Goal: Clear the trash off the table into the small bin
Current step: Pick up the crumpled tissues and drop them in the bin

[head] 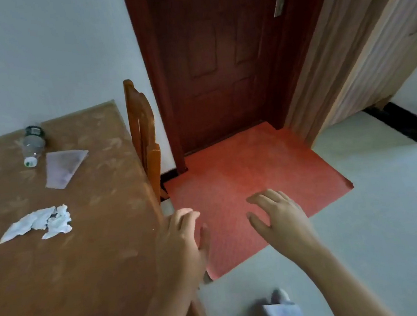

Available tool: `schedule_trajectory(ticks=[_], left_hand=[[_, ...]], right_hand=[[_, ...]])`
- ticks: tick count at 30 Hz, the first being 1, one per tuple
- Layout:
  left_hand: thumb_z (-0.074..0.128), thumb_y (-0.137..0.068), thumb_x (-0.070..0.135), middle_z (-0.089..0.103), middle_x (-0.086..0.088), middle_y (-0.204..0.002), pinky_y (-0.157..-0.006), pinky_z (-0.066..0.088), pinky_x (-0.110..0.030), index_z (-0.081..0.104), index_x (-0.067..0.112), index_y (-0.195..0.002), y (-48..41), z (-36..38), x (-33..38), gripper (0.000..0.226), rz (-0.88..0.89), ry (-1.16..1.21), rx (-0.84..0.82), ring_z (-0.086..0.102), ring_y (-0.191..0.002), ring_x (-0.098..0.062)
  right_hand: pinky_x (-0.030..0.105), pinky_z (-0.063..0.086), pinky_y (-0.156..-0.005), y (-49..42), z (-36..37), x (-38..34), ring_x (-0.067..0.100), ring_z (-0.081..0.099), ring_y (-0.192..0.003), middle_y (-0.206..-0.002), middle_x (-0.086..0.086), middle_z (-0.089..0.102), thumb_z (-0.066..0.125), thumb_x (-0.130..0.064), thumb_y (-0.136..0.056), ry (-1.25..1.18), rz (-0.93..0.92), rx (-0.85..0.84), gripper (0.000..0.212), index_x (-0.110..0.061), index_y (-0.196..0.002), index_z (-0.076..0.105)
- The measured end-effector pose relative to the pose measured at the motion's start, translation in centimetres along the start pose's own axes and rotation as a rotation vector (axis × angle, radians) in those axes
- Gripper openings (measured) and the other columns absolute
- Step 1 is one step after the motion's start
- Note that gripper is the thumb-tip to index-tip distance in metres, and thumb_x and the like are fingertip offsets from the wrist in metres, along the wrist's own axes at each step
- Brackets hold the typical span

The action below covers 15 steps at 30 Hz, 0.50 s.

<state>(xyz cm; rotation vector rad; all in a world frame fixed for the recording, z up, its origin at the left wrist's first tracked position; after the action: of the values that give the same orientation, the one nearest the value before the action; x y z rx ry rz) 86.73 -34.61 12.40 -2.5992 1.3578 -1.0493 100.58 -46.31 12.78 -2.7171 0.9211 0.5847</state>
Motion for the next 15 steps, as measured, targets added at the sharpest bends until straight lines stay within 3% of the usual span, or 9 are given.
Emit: schedule_trajectory(ticks=[5, 9, 15], left_hand=[[0.067, -0.073, 0.002, 0.062, -0.01, -0.094, -0.071, 0.053, -0.048, 0.061, 0.002, -0.093, -5.3, 2.1, -2.4, 0.02, -0.204, -0.029, 0.128, 0.061, -0.084, -0.028], [0.065, -0.072, 0.007, 0.064, -0.009, -0.09, -0.063, 0.052, -0.038, 0.062, 0.006, -0.089, -9.3, 1.4, -1.5, 0.017, -0.313, -0.185, 0.266, 0.059, -0.077, -0.029], [0.06, -0.071, 0.008, 0.063, -0.017, -0.082, -0.061, 0.049, -0.045, 0.063, 0.001, -0.084, -11.8, 0.4, -1.5, 0.015, -0.537, -0.307, 0.393, 0.057, -0.073, -0.038]], right_hand=[[0.037, 0.043, -0.087, -9.5, 0.2, 1.4, 0.026, 0.055, -0.101, -0.11, 0.004, 0.063, 0.057, -0.024, -0.083, -0.031, -0.172, -0.078, 0.025, -0.014, -0.106, 0.059], [0.037, 0.043, -0.09, -15.7, -0.4, 1.3, 0.022, 0.055, -0.103, -0.112, 0.001, 0.062, 0.059, -0.025, -0.084, -0.089, -0.362, -0.18, 0.027, -0.016, -0.11, 0.06], [0.034, 0.041, -0.093, -22.9, -0.8, -0.8, 0.018, 0.053, -0.108, -0.114, 0.0, 0.062, 0.059, -0.024, -0.084, -0.142, -0.59, -0.244, 0.029, -0.018, -0.112, 0.059]])
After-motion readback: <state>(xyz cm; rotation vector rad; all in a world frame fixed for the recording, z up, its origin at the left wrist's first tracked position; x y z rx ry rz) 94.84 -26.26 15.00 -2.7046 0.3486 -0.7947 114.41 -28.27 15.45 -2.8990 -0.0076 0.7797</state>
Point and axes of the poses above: each hand's wrist, its own y-axis away from the middle knuckle, its own z-axis out of the palm, x = y × z, the point moved 7 cm from there along -y, towards the middle knuckle
